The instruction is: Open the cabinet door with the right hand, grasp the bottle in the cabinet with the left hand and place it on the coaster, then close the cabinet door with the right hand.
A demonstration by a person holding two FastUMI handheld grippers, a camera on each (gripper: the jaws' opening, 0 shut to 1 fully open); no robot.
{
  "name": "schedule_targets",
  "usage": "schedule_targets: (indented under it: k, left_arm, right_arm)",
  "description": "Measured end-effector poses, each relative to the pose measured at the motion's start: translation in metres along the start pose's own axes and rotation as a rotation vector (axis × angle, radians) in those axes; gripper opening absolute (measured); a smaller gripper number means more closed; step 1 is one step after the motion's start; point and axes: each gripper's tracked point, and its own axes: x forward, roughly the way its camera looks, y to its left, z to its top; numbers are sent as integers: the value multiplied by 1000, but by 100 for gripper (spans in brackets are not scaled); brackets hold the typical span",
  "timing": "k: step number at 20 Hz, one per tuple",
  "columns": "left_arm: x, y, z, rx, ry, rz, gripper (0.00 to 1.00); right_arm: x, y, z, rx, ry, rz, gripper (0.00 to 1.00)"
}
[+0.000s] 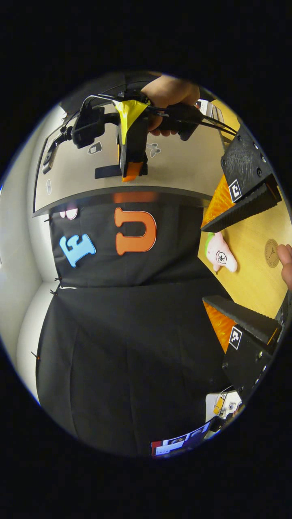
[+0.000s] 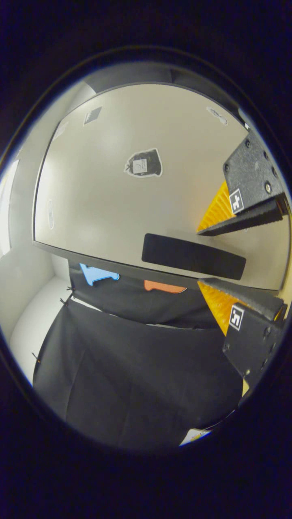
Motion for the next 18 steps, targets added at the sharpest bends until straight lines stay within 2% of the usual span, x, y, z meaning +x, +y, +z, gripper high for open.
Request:
schedule_targets:
  k: [1,4,6,11,14,18]
  left_arm:
    - [1,3,-2,-2,6,2,95]
    - [4,5,-2,-7,10,-7,95]
    - [7,6,-2,-9,3,-18,95]
    - [24,4,-3,-26,-2,-51,95]
    - [28,2,1,-44,-7,-79,95]
    - [32,-7,-8,-39,7,-143,95]
  right_arm:
    - [0,6,-6,0,18,16,63]
    - [0,9,-6,18,42,5,37]
    - [-3,8,-6,49,61,47,32]
    - [-24,7,-7,34,100,164,27]
    - [-64,16,-9,41,108,213,24]
    - [-122,8,-8,76,109,290,25]
